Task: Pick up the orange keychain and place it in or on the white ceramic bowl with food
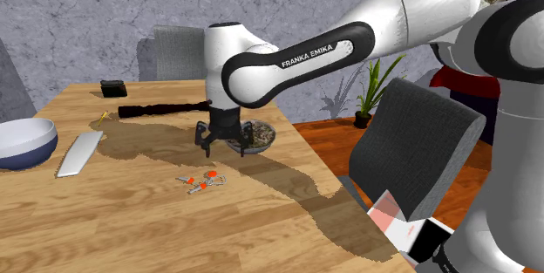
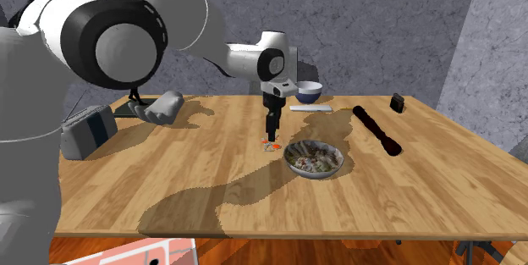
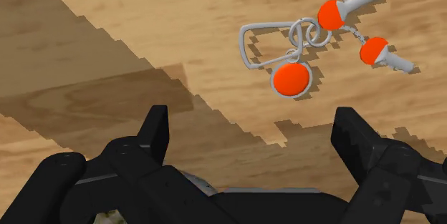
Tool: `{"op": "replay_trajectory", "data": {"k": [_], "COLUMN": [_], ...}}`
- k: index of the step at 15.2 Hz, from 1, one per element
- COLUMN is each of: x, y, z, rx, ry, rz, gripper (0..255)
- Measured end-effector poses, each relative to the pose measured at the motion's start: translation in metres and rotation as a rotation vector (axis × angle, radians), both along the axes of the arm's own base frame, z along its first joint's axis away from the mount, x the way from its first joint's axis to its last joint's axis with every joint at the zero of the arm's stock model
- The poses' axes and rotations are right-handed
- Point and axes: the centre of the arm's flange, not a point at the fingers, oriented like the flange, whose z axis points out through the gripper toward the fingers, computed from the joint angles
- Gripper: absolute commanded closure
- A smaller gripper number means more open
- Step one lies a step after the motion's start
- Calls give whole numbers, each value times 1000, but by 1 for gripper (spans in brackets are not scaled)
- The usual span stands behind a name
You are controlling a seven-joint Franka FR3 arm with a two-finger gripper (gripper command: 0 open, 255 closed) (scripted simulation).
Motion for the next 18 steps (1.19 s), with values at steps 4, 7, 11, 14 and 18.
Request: {"op": "replay_trajectory", "data": {"k": [4, 7, 11, 14, 18], "x": [29, 32, 32, 32, 32], "y": [24, 25, 27, 26, 26], "z": [-26, -42, -63, -67, -67], "rx": [-1, -1, -2, -1, -1], "ry": [14, 16, 16, 16, 16], "rz": [-47, -53, -54, -54, -54], "gripper": [0, 0, 0, 0, 255]}}
